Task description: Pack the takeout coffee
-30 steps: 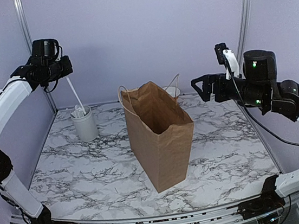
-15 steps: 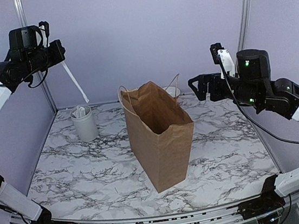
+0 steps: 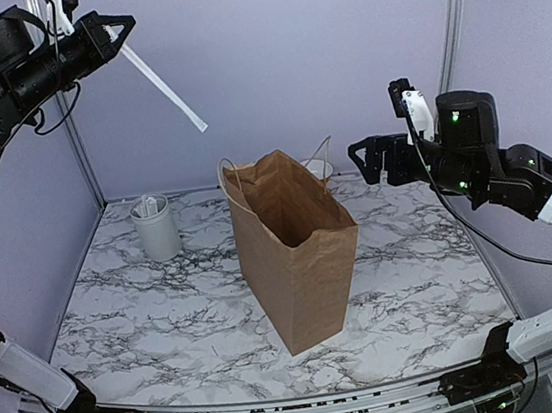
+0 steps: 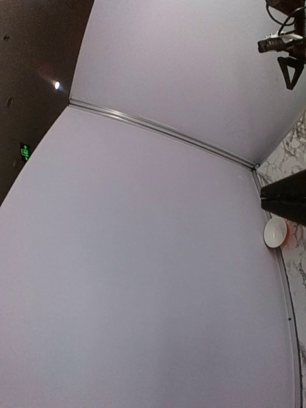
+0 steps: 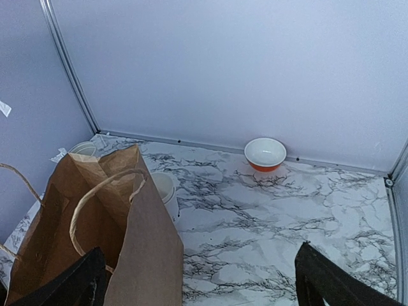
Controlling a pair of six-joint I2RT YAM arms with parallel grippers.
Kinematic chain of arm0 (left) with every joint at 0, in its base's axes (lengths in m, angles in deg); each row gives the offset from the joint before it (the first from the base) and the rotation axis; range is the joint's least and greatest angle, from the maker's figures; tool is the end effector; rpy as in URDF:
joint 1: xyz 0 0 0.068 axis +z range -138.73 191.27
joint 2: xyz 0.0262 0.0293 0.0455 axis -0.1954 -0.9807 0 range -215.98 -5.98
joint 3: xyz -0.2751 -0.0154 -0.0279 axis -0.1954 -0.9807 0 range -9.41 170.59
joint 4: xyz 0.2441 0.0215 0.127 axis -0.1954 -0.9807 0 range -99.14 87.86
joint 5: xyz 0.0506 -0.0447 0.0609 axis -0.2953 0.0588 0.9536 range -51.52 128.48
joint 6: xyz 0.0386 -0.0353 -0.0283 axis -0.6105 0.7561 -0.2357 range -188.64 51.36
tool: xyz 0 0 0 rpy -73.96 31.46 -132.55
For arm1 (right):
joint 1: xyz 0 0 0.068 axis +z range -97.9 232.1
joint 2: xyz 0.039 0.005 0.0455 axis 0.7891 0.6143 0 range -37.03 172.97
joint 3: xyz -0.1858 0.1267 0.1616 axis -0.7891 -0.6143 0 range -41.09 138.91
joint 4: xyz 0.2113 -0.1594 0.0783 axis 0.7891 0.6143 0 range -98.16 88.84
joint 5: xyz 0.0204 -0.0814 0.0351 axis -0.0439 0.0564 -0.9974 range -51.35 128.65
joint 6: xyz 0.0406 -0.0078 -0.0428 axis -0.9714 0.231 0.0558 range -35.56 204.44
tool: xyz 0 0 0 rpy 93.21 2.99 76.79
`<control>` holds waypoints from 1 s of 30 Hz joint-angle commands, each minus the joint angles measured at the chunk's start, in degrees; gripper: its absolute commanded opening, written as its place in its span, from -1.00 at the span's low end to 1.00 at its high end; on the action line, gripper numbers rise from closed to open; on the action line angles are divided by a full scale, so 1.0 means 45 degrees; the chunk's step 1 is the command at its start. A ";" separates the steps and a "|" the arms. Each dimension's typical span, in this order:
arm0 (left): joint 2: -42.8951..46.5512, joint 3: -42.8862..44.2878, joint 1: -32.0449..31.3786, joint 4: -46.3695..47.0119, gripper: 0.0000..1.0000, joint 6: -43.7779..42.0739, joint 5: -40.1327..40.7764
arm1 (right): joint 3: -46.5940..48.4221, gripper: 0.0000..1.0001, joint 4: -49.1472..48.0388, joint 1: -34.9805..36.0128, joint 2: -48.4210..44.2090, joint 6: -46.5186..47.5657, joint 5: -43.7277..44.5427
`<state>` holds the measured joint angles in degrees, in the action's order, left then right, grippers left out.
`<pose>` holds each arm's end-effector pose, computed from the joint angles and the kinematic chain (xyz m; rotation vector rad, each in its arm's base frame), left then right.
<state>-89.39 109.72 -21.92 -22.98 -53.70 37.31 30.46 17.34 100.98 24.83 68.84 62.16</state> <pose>0.2332 -0.1537 0.6110 0.2313 1.3270 -0.7266 0.1775 0.1768 0.4220 -0.2468 1.8265 0.4140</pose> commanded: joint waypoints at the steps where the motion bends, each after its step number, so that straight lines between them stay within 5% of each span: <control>1: -0.1005 0.1154 -0.0786 0.0811 -1.00 -0.0066 -0.1119 | 0.0559 1.00 -0.0235 -0.0077 -0.0109 -0.0074 -0.0056; 10: -0.2373 0.1021 -0.2738 0.0511 -1.00 -0.0721 -0.0352 | 0.0555 1.00 -0.0042 -0.0074 -0.0165 -0.0258 -0.0146; 25: -0.3475 -0.0682 -0.3523 0.0075 -0.94 -0.0312 0.0444 | 0.0652 1.00 -0.0035 -0.0079 0.0006 -0.0331 -0.0435; 28: -0.3484 -0.0975 -0.3523 0.0053 -0.81 -0.0350 0.0584 | 0.0672 1.00 -0.0058 -0.0067 0.0025 -0.0334 -0.0443; 30: -0.3460 -0.1070 -0.3523 0.0058 -0.53 -0.0357 0.0618 | 0.0666 0.99 -0.0060 -0.0077 0.0003 -0.0362 -0.0453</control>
<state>-105.06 105.61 -37.62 -22.30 -55.23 38.71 31.20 17.51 100.98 24.90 68.10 60.59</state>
